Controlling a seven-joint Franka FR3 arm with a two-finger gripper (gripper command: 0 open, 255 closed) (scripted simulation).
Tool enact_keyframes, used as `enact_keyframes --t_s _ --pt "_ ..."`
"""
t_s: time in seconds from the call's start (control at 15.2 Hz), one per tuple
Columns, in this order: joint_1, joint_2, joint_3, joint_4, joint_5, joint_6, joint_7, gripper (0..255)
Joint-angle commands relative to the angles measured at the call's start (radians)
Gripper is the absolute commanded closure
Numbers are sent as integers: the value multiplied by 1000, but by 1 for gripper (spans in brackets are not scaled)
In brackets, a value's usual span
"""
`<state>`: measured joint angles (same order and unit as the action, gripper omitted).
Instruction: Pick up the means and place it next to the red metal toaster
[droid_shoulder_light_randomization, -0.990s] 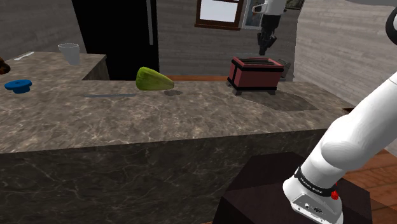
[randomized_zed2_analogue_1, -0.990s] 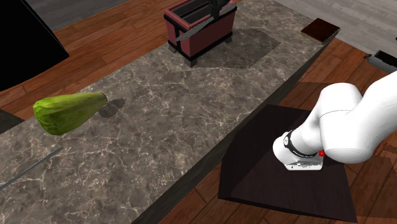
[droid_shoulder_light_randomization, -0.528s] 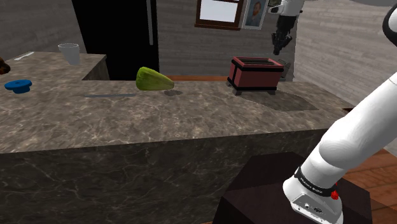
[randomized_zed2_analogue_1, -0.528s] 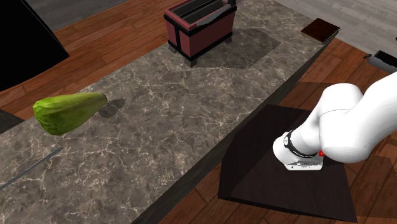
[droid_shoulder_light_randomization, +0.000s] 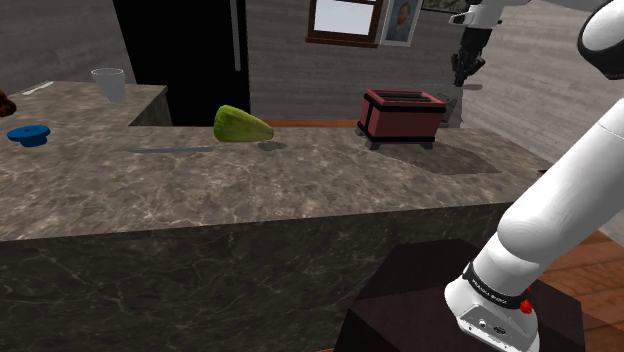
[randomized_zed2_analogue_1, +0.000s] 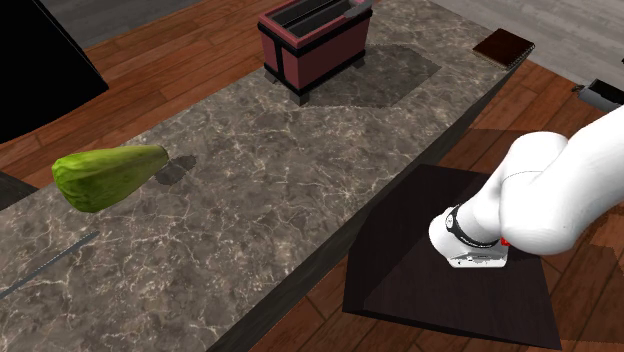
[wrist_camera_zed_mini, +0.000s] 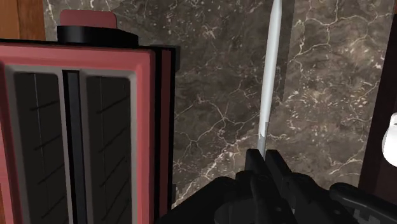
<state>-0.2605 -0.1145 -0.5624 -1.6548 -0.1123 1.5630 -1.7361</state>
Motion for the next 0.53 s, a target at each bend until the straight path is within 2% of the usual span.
enact_keyframes --t_s 0.0,0.33,0.46 --pt "-22 34 -35 31 16 4 -61 255" --pt "-94 149 -122 140 85 -4 -220 255" --pt "-93 138 -118 102 78 25 -214 255"
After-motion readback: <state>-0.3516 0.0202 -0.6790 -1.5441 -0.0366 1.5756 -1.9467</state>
